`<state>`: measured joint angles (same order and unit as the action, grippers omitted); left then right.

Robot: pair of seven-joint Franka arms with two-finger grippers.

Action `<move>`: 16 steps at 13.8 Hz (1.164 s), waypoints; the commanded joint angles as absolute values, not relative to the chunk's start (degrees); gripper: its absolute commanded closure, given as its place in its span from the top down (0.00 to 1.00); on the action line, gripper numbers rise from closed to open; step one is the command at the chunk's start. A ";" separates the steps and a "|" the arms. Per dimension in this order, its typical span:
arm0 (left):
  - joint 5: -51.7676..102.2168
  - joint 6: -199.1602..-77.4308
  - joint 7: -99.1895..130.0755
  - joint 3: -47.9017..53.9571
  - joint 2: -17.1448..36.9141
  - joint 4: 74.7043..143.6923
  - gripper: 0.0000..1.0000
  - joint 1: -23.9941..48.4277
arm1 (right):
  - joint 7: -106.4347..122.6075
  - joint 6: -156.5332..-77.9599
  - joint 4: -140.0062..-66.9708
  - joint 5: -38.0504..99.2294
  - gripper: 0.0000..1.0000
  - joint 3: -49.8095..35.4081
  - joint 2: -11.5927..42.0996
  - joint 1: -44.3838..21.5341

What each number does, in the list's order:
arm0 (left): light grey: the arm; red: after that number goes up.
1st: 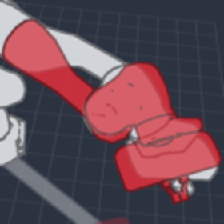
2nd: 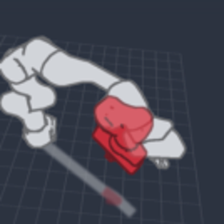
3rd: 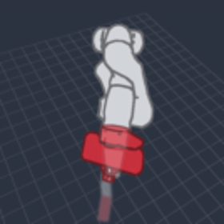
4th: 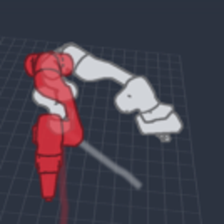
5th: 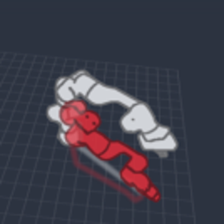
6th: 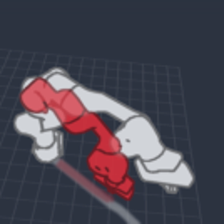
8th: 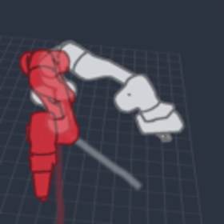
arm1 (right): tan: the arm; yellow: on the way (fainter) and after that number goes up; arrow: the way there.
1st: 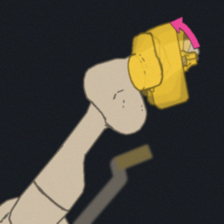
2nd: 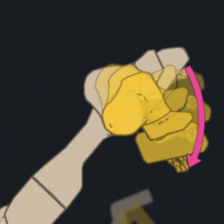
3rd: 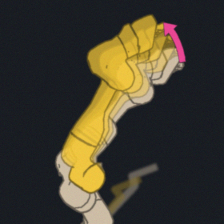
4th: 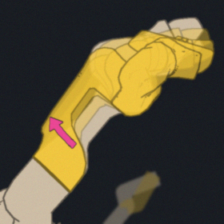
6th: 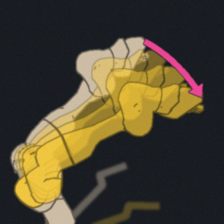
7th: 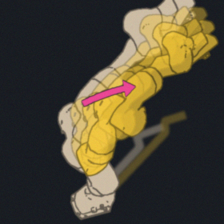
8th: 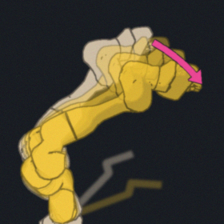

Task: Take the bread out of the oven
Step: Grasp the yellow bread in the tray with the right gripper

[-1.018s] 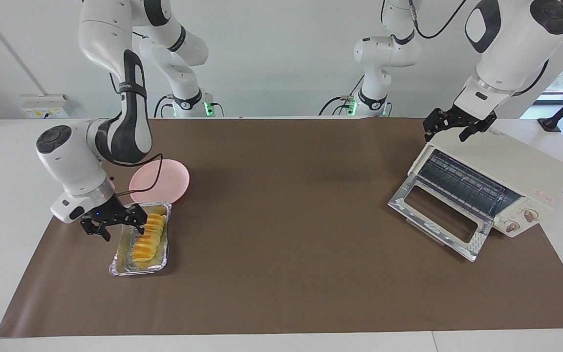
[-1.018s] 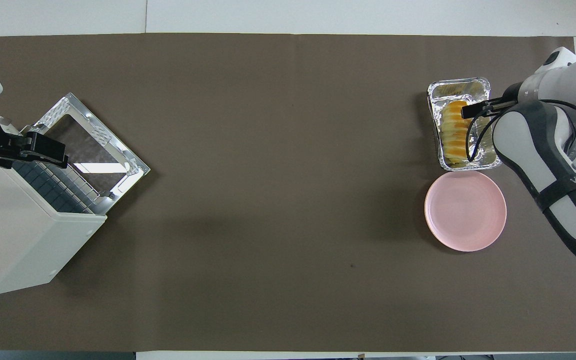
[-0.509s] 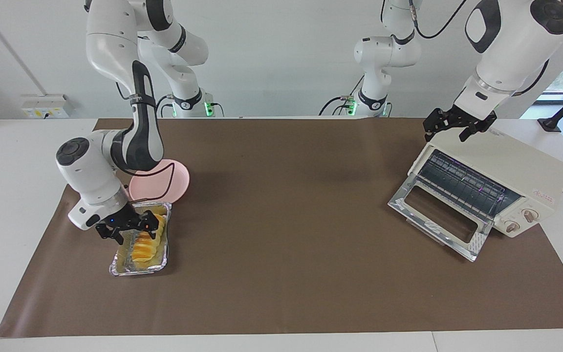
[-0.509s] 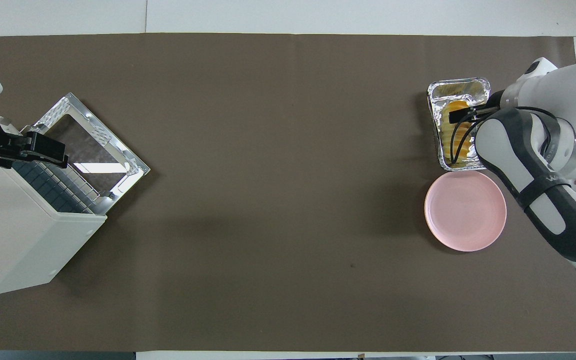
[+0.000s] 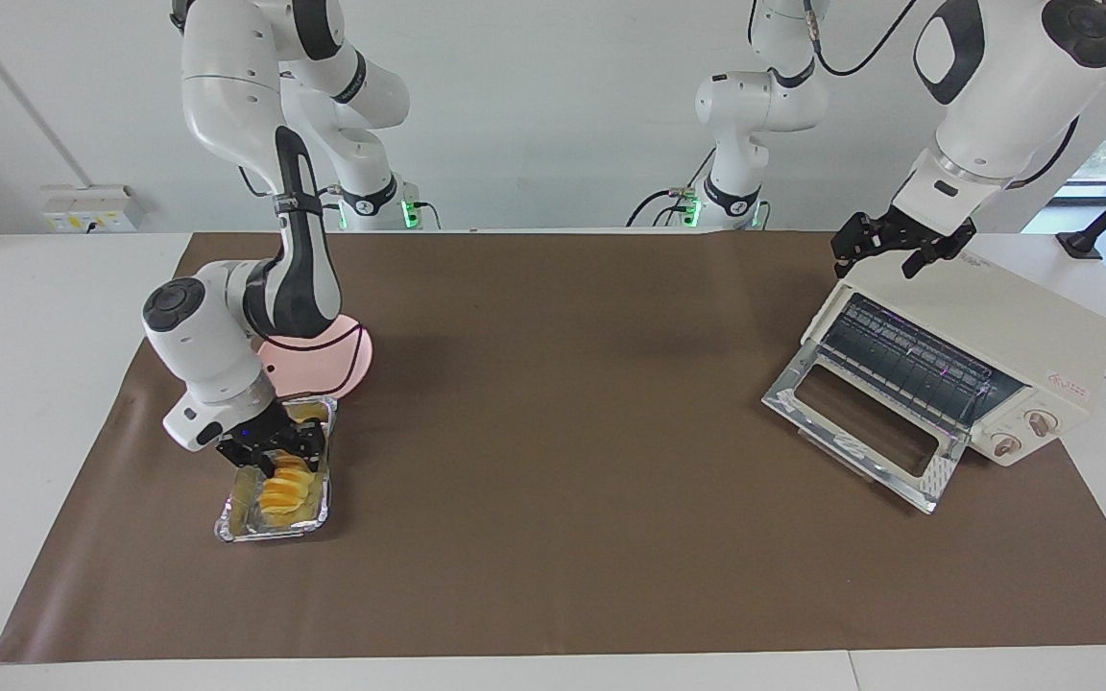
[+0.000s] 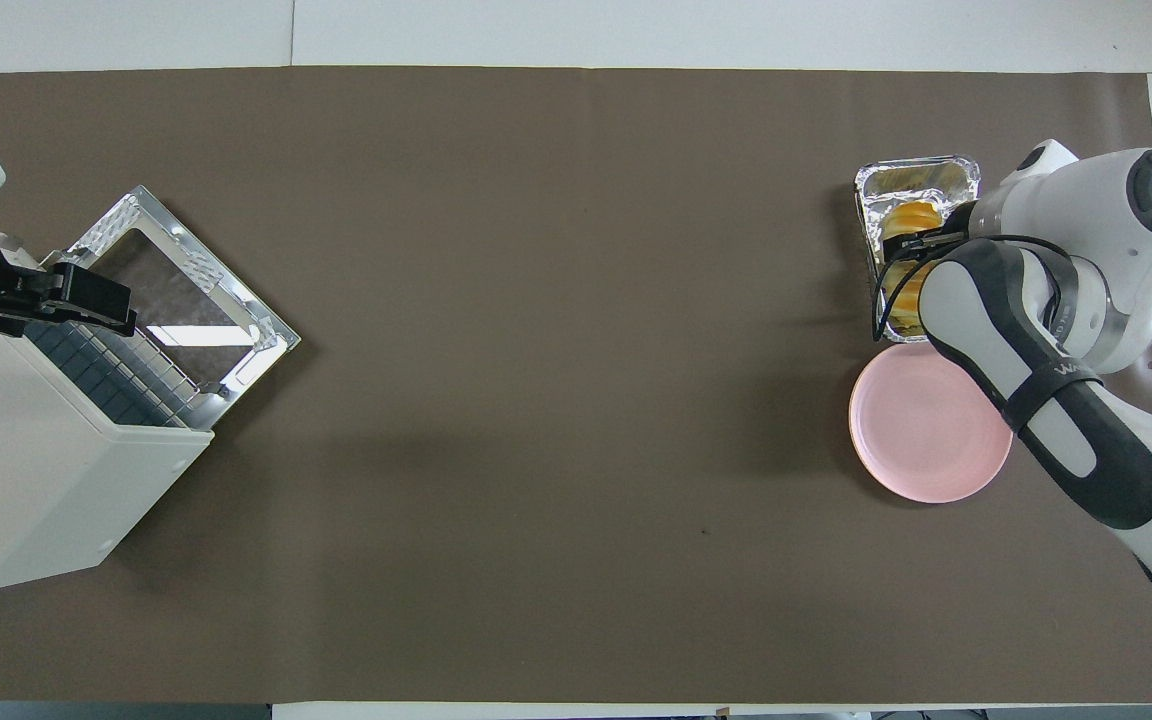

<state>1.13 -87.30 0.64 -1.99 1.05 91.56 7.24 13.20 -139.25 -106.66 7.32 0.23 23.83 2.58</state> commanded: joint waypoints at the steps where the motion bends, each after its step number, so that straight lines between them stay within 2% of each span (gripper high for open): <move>1: 1.05 -88.42 0.09 -1.58 -0.53 93.52 1.00 6.59 | 14.58 -139.84 -108.46 8.17 0.02 -0.09 22.59 2.72; 4: 1.05 -88.42 0.09 -1.58 -0.53 93.52 1.00 6.59 | 15.38 -137.21 -106.71 8.17 0.01 -0.18 21.71 2.72; 7: 1.05 -88.42 0.09 -1.49 -0.53 93.52 1.00 6.59 | 15.21 -129.49 -102.40 8.09 0.01 -0.18 20.05 2.72; 11: 1.05 -88.42 0.09 -1.58 -0.53 93.52 1.00 6.59 | 14.68 -121.75 -101.60 8.09 0.02 -0.18 14.60 2.72; 15: 1.05 -88.42 0.09 -1.50 -0.53 93.52 1.00 6.59 | 11.69 -114.79 -108.87 8.09 0.03 -0.18 5.21 2.72; 16: 1.05 -88.42 0.09 -1.58 -0.53 93.52 1.00 6.59 | 11.34 -114.44 -113.59 8.09 0.03 -0.26 1.27 2.55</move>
<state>1.13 -87.30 0.64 -1.99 1.05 91.56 7.23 12.51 -114.39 -104.55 7.32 -0.02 8.90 2.53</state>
